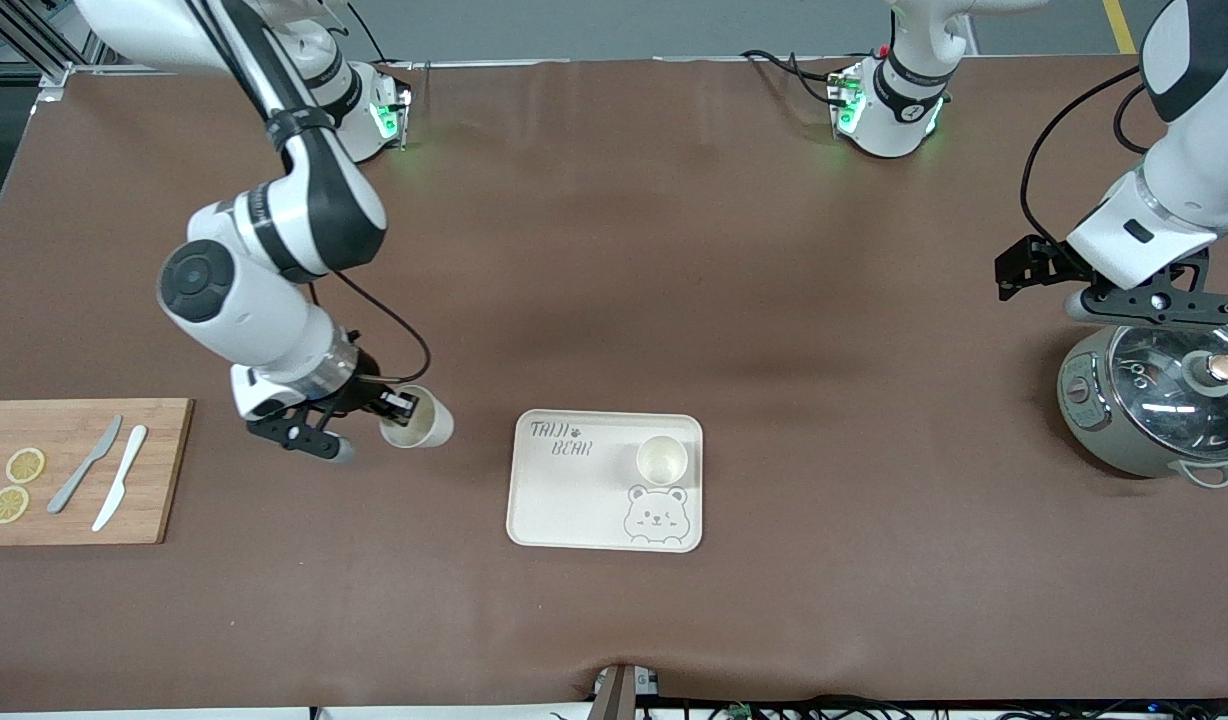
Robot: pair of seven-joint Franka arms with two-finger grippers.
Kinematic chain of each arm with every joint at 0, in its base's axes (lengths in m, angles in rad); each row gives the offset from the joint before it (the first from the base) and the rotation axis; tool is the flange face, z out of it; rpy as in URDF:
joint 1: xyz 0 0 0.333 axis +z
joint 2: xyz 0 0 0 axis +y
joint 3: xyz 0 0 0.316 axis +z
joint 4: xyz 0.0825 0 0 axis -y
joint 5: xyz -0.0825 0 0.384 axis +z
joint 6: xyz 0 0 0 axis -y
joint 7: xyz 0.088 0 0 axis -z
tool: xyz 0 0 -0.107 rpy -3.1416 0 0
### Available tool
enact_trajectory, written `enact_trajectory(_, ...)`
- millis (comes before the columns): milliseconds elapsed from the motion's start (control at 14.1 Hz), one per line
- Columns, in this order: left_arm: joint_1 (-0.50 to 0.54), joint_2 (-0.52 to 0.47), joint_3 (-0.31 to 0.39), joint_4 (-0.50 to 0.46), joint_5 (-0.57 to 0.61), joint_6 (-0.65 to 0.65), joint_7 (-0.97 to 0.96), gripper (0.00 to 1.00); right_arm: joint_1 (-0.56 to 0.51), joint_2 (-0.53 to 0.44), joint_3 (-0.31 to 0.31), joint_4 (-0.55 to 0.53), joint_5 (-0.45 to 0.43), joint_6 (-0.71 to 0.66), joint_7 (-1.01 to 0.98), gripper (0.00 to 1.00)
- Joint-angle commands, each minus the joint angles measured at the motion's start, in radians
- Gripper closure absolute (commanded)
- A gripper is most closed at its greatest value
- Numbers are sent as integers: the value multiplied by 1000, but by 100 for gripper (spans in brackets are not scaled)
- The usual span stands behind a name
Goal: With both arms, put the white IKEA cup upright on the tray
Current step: 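Carry the cup with the right gripper over the tray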
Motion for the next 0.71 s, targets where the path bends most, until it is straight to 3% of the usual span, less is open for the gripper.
enact_trajectory(0, 10, -9, -9, -7, -16, 14, 17, 0, 65, 106, -9, 116, 5, 18, 128, 100)
enact_trajectory(213, 20, -8, -7, -8, -53, 26, 17, 0, 125, 203, -15, 202, -19, 56, 250, 100)
enact_trajectory(355, 17, 0, -7, -5, -53, 28, 17, 0, 155, 261, -15, 236, -85, 84, 331, 100)
enact_trajectory(639, 17, 0, -9, -7, -51, 28, 17, 0, 171, 306, -15, 248, -147, 107, 381, 100)
